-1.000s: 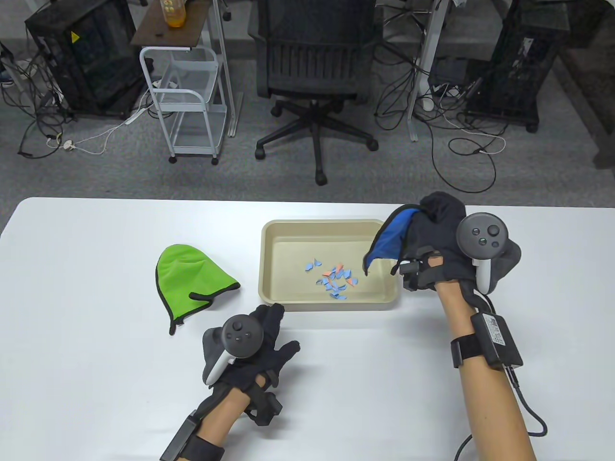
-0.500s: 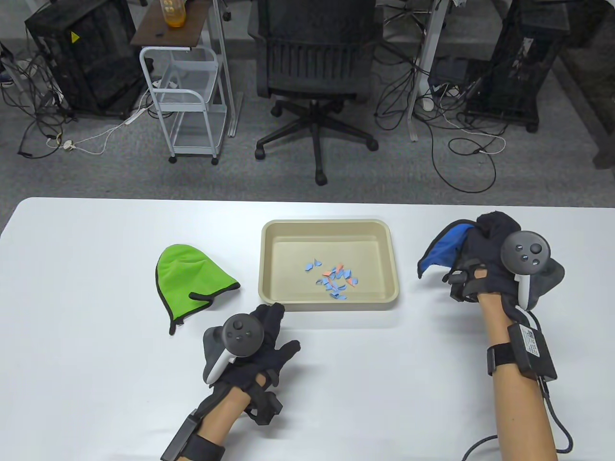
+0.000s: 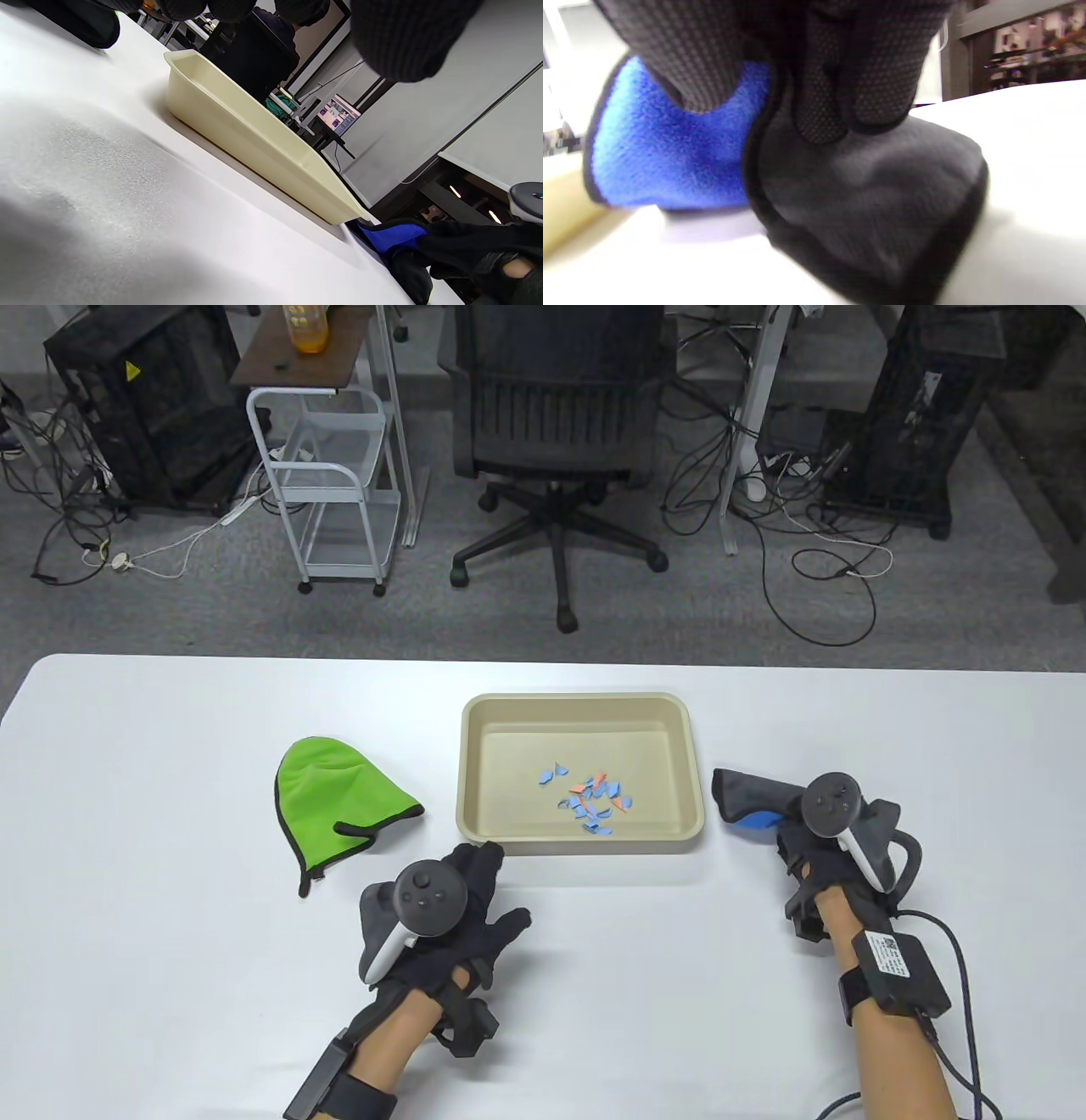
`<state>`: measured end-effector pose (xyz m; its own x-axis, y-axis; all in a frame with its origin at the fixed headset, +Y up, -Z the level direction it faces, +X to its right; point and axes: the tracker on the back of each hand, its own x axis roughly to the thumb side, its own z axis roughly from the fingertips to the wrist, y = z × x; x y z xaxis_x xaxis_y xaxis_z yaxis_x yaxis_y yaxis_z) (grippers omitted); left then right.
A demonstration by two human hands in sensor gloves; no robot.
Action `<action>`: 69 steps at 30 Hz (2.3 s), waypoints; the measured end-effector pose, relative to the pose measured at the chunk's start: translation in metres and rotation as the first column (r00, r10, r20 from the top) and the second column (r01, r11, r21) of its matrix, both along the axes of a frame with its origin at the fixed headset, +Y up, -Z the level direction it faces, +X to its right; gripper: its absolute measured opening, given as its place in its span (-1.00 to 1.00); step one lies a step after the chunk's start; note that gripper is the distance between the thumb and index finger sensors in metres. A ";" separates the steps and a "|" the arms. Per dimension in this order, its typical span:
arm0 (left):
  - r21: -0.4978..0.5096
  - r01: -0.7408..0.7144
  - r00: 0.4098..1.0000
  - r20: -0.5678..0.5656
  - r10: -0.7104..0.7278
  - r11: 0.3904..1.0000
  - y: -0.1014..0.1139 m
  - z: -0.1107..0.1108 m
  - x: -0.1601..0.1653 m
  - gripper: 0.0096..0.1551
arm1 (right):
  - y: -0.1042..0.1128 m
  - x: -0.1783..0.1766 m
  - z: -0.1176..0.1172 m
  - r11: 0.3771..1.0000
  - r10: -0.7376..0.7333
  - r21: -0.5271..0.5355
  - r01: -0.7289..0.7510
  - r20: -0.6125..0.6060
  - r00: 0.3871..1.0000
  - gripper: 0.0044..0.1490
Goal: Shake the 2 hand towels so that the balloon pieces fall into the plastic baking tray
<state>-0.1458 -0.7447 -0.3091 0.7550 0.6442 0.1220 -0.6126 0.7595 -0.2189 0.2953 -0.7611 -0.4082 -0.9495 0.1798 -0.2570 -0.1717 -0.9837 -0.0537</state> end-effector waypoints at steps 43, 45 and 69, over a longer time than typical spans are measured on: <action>0.036 -0.016 0.997 0.077 0.013 0.999 0.002 0.004 0.008 0.06 | 0.104 -0.109 0.104 0.905 -0.271 0.173 0.389 -0.470 0.840 -0.03; 0.045 -0.021 0.996 0.086 0.017 0.999 0.003 0.005 0.009 0.06 | 0.097 -0.125 0.111 0.892 -0.281 0.171 0.418 -0.515 0.810 -0.02; 0.018 -0.026 0.994 0.111 0.024 0.999 -0.004 0.000 0.014 0.06 | 0.020 -0.159 0.110 0.948 -0.287 -0.055 0.313 -0.573 0.767 0.08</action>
